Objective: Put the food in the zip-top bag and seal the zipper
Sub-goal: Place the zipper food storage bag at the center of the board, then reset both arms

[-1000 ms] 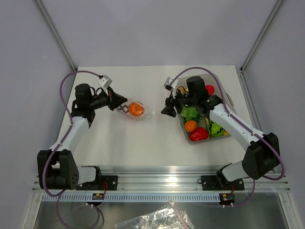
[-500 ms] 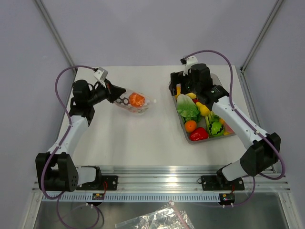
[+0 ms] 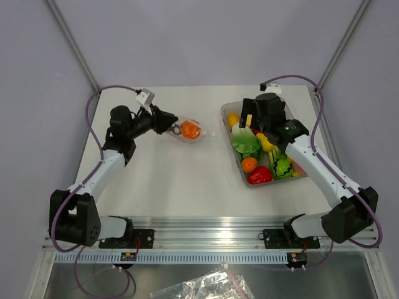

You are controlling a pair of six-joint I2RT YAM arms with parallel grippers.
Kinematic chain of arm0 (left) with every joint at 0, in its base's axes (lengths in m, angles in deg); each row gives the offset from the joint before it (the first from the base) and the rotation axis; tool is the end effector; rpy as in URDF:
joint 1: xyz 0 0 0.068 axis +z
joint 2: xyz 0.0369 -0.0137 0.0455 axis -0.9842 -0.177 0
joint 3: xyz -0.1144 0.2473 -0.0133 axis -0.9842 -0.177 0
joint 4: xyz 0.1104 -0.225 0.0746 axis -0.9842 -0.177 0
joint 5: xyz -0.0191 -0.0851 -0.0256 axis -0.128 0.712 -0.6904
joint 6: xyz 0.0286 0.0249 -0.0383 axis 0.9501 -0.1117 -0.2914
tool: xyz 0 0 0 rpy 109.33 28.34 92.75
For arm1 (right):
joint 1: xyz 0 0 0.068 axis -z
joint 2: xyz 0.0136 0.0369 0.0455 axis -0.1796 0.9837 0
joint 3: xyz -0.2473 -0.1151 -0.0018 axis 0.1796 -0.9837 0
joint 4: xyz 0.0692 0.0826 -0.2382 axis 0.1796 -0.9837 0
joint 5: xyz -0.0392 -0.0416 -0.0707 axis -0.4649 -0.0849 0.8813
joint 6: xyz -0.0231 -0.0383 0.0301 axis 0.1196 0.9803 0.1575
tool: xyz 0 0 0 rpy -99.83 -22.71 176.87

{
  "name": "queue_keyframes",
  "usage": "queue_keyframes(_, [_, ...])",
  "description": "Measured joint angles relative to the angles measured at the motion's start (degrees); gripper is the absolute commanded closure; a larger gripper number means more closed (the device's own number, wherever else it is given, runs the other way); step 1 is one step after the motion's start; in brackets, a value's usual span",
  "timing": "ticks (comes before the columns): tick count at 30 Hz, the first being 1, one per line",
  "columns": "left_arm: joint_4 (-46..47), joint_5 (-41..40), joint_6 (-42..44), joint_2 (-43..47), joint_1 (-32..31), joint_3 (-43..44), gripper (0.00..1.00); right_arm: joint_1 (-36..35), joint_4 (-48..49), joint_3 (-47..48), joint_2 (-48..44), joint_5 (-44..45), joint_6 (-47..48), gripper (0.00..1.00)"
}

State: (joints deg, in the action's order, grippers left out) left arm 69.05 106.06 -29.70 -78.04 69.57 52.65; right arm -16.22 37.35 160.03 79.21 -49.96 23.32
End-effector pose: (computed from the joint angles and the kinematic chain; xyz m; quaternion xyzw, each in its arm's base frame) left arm 0.2944 -0.0762 0.3280 0.2171 0.6862 -0.3733 0.5854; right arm 0.2798 0.1259 0.3569 0.0106 0.8713 0.0257 0.4900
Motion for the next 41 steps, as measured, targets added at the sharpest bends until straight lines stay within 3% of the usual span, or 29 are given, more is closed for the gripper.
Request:
queue_keyframes(1, [0.3, 0.0, -0.4, 0.5, -0.2, -2.2, 0.06, 0.0, 0.0, -0.4, -0.6, 0.2, -0.2, 0.01])
queue_keyframes(2, [0.4, 0.1, -1.5, 1.1, -0.5, -5.0, 0.01, 0.0, 0.0, -0.7, -1.1, 0.5, -0.5, 0.0])
queue_keyframes(6, [-5.4, -0.2, -3.2, 3.8, -2.4, -12.1, 0.01, 0.0, 0.0, -0.9, -1.4, 1.5, -1.5, 0.01])
queue_keyframes(10, [-15.2, -2.7, -0.8, 10.7, -4.0, -12.4, 0.01, 0.0, 0.0, -1.0, -1.4, 2.0, -2.6, 0.01])
queue_keyframes(16, [-24.7, -10.3, 2.1, 19.0, -4.0, -3.3, 0.01, 0.0, -1.7, -1.0, -2.6, 4.0, -3.5, 0.01])
queue_keyframes(23, [-33.8, -21.7, -1.4, 17.3, -4.0, 5.0, 0.01, 0.0, -3.8, -1.0, -4.5, 7.5, -3.5, 0.01])
queue_keyframes(31, [-37.5, -28.2, -4.6, 17.4, -3.9, 5.1, 0.01, 0.0, -5.1, -1.2, -7.9, 10.3, -3.5, 0.01])
queue_keyframes(41, [-37.6, -30.7, -4.5, 19.3, -3.9, 5.1, 0.01, 0.0, -6.0, -1.8, -8.0, 10.5, -3.5, 0.0])
